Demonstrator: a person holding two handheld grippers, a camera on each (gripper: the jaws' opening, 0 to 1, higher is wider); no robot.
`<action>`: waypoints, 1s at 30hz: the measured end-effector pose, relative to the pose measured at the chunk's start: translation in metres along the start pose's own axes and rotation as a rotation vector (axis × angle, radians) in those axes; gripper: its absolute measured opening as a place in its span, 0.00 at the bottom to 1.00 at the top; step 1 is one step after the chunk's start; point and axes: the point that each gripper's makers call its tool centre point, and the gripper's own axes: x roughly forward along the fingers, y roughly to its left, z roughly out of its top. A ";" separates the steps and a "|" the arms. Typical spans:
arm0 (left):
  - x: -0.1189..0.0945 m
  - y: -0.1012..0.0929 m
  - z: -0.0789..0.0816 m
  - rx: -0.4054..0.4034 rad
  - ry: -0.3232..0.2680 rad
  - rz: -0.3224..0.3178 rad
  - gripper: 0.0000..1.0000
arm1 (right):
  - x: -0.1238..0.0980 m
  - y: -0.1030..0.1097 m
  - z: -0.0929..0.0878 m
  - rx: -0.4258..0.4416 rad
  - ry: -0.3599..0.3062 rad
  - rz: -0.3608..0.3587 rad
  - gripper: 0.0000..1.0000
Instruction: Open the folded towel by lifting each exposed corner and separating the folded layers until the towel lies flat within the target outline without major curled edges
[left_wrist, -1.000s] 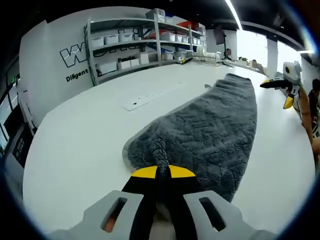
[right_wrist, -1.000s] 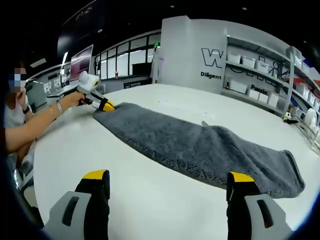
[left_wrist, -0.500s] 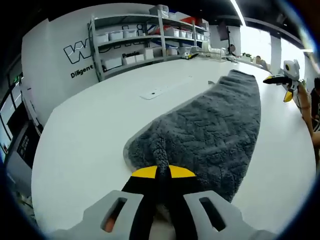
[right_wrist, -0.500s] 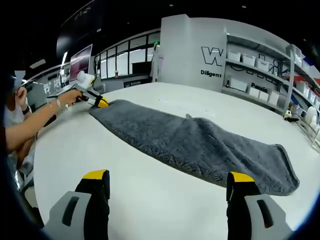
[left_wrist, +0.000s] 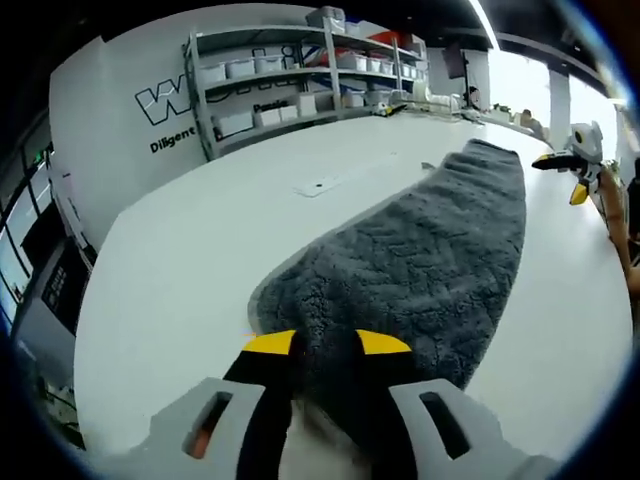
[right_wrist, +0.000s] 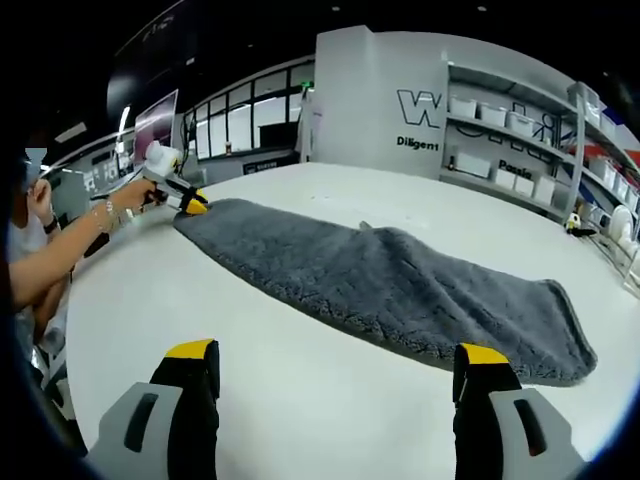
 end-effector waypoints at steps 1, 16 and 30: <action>-0.006 -0.005 0.002 0.021 -0.005 -0.002 0.41 | 0.000 0.001 0.000 0.001 -0.001 0.003 0.99; -0.082 -0.079 0.009 -0.070 -0.105 -0.037 0.98 | 0.006 -0.001 -0.008 0.008 0.031 0.008 0.99; -0.102 -0.124 0.006 -0.032 -0.241 -0.128 0.99 | 0.005 -0.003 -0.006 0.011 0.021 0.008 0.99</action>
